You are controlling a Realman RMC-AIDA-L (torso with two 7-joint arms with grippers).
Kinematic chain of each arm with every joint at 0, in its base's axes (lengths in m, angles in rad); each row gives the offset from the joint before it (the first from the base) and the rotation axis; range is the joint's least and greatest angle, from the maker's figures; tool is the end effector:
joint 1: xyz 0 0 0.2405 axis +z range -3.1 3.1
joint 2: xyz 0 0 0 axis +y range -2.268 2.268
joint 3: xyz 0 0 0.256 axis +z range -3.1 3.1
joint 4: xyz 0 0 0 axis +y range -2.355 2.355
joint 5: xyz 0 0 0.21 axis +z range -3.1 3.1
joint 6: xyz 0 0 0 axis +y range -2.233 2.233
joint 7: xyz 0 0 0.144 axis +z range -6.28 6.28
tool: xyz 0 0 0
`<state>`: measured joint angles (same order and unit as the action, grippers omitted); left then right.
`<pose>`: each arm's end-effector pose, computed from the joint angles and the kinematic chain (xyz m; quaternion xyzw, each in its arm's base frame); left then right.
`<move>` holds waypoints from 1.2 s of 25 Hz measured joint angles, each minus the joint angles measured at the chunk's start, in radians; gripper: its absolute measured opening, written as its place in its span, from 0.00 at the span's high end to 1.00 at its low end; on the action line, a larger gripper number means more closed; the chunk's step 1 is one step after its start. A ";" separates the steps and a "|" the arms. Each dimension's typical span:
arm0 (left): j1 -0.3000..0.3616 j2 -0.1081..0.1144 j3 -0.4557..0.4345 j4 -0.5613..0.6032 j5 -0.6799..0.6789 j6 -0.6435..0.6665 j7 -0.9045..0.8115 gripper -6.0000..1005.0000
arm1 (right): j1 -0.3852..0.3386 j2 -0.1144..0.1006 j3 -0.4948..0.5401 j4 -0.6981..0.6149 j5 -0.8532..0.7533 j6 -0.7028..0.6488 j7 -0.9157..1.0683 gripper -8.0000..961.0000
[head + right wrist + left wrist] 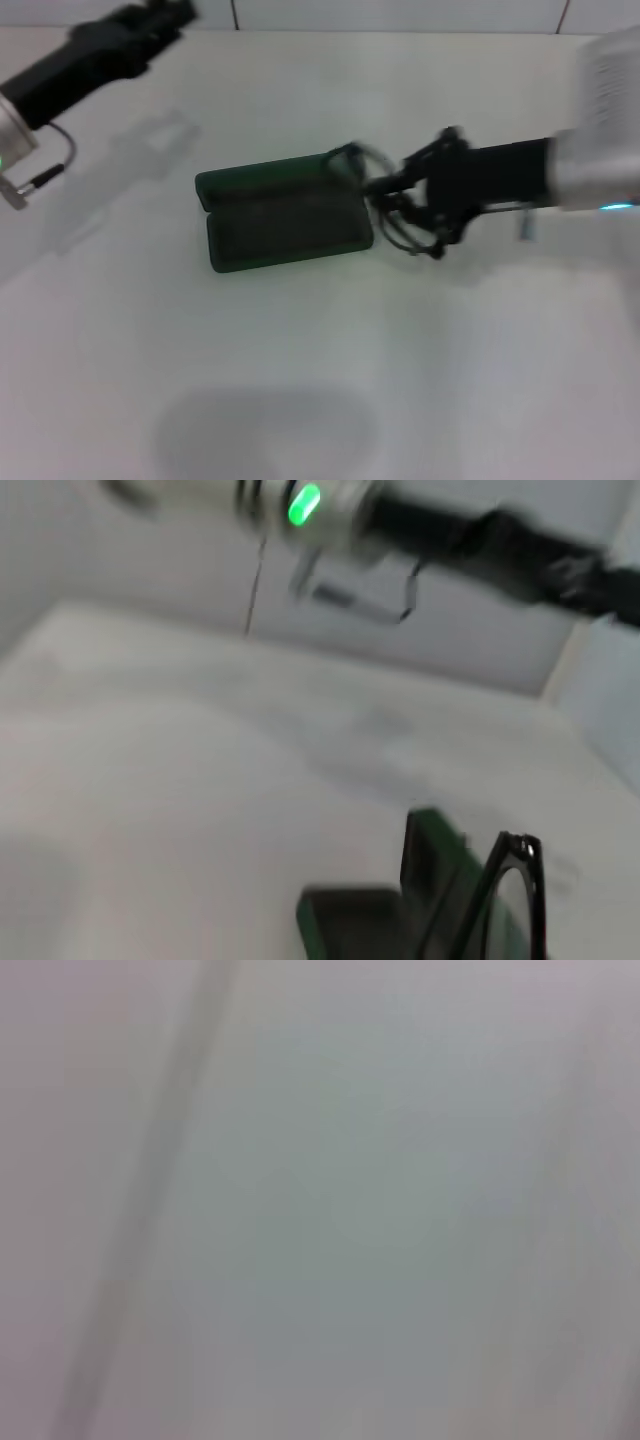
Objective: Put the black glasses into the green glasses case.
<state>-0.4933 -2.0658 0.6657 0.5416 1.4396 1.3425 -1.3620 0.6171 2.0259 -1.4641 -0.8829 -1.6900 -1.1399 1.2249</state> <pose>-0.2696 0.3678 0.0465 -0.7912 -0.2978 -0.4341 0.3112 0.1609 0.3735 -0.0497 -0.9787 -0.0976 0.1183 0.1366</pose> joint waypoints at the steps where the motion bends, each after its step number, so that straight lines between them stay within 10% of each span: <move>1: 0.002 -0.003 -0.019 -0.001 -0.001 -0.020 0.015 0.53 | -0.003 0.000 -0.079 -0.034 -0.009 0.080 0.019 0.88; 10: -0.006 -0.006 -0.050 -0.003 -0.002 -0.050 0.012 0.53 | -0.008 0.002 -0.570 -0.183 -0.054 0.597 0.050 0.88; 20: -0.031 0.002 -0.046 -0.008 0.002 -0.051 -0.001 0.53 | 0.001 0.002 -0.807 -0.187 -0.119 0.950 0.046 0.89; 30: -0.033 -0.002 -0.047 -0.013 0.006 -0.053 -0.002 0.53 | 0.000 0.002 -0.852 -0.182 -0.124 0.987 0.005 0.89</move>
<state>-0.5261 -2.0682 0.6188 0.5286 1.4457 1.2892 -1.3637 0.6170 2.0279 -2.3161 -1.0650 -1.8141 -0.1525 1.2298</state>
